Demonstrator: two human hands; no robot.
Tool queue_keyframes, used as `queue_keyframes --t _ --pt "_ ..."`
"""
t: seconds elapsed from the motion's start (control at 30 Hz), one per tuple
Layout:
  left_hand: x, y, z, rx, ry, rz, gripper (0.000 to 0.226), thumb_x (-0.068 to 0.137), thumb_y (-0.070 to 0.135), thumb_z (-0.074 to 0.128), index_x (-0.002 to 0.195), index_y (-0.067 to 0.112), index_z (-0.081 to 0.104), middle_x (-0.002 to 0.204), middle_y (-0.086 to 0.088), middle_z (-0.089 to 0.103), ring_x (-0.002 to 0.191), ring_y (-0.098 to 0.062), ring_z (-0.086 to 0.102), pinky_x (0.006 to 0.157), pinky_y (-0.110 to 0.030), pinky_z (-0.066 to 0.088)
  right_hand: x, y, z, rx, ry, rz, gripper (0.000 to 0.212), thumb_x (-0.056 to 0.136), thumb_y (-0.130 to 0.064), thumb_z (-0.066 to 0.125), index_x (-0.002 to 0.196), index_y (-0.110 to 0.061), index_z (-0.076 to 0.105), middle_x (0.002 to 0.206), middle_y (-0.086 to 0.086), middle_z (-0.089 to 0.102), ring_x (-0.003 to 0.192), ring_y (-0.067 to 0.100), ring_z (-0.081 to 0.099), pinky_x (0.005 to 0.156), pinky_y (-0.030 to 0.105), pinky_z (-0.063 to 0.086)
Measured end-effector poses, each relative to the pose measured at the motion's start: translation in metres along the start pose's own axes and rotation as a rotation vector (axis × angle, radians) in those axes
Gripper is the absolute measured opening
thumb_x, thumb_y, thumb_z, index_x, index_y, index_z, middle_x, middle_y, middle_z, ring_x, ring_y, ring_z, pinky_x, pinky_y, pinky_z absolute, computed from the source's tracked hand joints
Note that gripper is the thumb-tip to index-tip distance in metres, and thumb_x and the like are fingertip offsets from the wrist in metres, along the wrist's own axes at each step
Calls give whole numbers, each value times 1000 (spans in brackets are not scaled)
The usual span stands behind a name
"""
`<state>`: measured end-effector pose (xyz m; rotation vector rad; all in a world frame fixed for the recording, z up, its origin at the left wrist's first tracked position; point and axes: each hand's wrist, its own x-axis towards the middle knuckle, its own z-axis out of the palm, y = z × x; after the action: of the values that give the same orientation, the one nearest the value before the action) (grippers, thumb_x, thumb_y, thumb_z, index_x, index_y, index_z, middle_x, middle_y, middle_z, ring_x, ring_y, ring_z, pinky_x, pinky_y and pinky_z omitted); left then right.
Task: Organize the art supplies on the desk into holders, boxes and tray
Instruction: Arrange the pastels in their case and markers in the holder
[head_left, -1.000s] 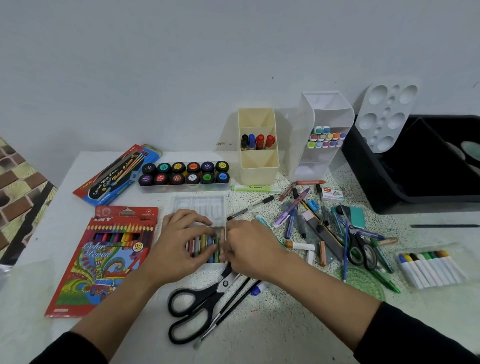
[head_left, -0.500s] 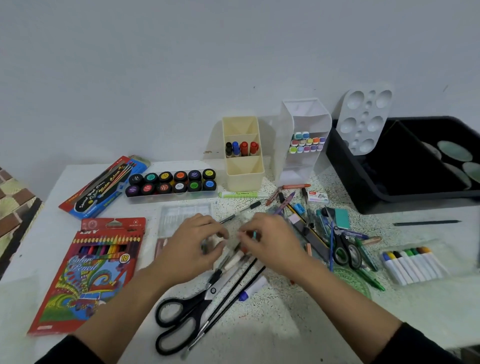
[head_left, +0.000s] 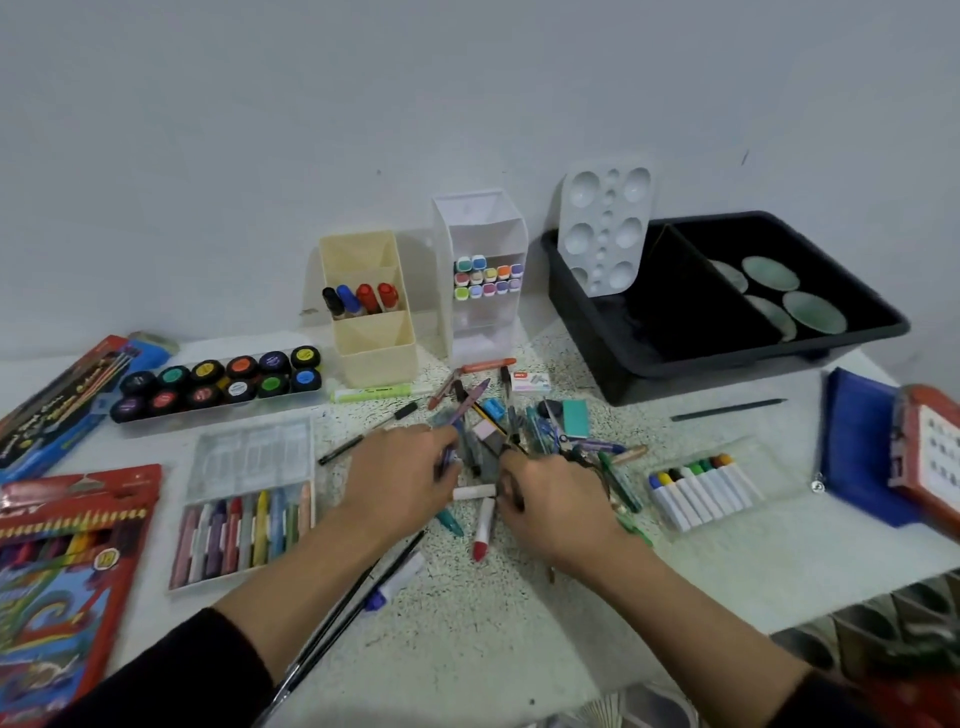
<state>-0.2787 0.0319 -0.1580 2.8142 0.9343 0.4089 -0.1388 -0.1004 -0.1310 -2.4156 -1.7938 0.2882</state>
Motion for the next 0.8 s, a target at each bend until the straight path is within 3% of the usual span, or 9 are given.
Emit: queue_keyframes --t 0.1,0.2,0.37,0.43,0.5,0.6,0.67,0.73,0.8 --pt "2 6 1 13 7 -40 15 90 44 62 95 31 62 77 10 65 64 -14 62 56 -27 47 -2 0 6 26 10 -54 11 95 -26 50 103 -19 54 88 6 62 72 31 62 57 37 51" --pt "4 9 2 33 7 -67 14 88 43 65 93 31 59 77 10 63 63 -15 60 55 -28 49 0 1 6 31 19 -77 12 94 -26 53 102 -18 56 83 4 63 69 30 62 55 36 51" --pt "4 11 -7 -38 -5 -112 17 87 33 58 104 31 60 75 7 61 65 -17 58 56 -32 51 3 1 6 76 42 -75 11 90 -28 58 94 -21 50 75 -1 58 65 23 59 59 36 54" --pt "1 9 -15 -144 -3 -138 19 88 30 59 107 32 61 74 9 61 64 -13 59 58 -32 52 5 -2 6 152 74 -76 19 90 -29 60 89 -25 41 67 -7 52 58 16 54 51 30 46" --pt "-5 2 -25 -302 14 -170 24 89 23 64 110 33 63 72 11 62 58 -6 58 57 -31 53 10 -8 6 289 81 -66 21 92 -30 65 91 -26 44 63 -9 53 54 8 52 47 22 38" --pt "-20 -17 -39 -449 75 -207 35 89 10 67 118 29 65 73 11 62 58 -9 60 53 -14 46 21 -21 7 473 81 -77 14 91 -34 61 99 -24 55 70 -4 62 61 14 61 56 36 55" --pt "-31 -35 -44 -485 88 -254 36 92 7 66 122 27 64 77 10 62 60 -8 60 54 -11 44 29 -33 9 575 76 -99 9 92 -30 59 100 -26 57 74 -2 65 61 15 63 57 39 58" --pt "-44 -54 -48 -523 112 -327 36 94 10 66 126 26 64 81 9 64 60 -10 60 58 -11 45 38 -49 10 667 75 -130 10 94 -18 63 101 -23 59 75 -4 66 60 7 62 55 27 56" --pt "-58 -72 -53 -586 133 -393 39 94 11 67 128 27 63 84 6 66 61 -10 63 60 -12 47 46 -66 10 734 68 -135 13 94 -12 64 100 -23 60 72 -5 64 58 2 59 53 15 46"
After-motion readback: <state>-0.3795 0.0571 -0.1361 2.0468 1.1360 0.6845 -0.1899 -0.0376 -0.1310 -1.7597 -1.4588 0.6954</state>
